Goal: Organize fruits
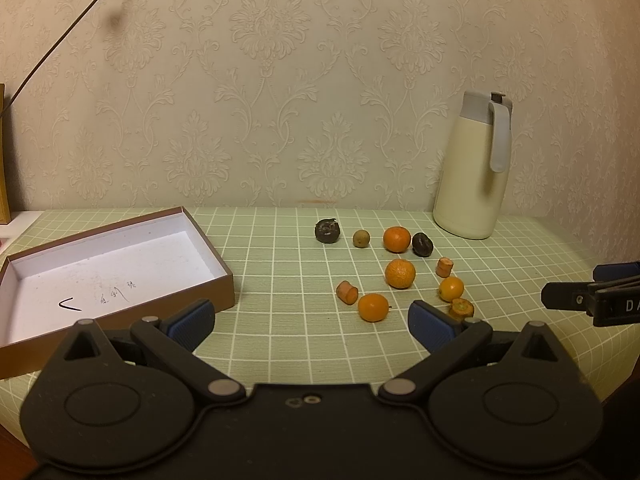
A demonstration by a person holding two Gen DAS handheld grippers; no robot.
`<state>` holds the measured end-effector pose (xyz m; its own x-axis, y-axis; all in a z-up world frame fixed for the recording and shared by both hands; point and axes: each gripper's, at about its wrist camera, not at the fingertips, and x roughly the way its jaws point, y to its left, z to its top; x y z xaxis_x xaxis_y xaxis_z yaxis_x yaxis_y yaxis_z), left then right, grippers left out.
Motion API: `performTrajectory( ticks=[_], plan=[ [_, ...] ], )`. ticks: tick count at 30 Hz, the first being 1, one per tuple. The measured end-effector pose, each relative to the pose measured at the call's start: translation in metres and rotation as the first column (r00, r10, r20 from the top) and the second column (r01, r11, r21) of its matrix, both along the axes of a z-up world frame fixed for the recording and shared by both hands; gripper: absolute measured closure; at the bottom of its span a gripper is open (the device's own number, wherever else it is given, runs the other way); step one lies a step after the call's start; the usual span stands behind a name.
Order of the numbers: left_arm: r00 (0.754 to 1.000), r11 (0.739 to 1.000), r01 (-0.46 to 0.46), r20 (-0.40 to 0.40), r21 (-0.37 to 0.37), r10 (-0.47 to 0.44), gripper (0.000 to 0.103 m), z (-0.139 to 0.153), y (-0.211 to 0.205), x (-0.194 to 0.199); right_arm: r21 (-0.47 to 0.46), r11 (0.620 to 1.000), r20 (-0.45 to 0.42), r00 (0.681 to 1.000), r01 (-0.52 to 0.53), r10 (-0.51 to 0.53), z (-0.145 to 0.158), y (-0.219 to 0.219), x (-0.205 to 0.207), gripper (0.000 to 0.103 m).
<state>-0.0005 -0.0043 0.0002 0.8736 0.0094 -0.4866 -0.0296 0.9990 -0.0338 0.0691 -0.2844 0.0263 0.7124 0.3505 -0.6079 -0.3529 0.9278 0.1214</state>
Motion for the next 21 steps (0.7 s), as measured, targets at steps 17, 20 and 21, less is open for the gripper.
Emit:
performTrajectory(
  ticks=[17,20,21],
  plan=[
    [1.0,1.0,0.0,0.001,0.0,0.0,0.006,-0.0001,0.0001,-0.0001,-0.001,1.0,0.0,1.0,0.0,0.0,0.0006,0.0,0.0014,0.0],
    [1.0,1.0,0.001,0.001,0.0,-0.001,0.006,0.0,0.0,0.0,-0.001,1.0,0.0,1.0,0.001,-0.001,0.001,-0.0004,0.0016,0.0],
    [1.0,1.0,0.001,0.001,0.0,-0.001,0.006,-0.0001,0.0002,-0.0001,-0.001,1.0,0.0,1.0,0.001,-0.001,0.0011,-0.0005,0.0018,0.0]
  ],
)
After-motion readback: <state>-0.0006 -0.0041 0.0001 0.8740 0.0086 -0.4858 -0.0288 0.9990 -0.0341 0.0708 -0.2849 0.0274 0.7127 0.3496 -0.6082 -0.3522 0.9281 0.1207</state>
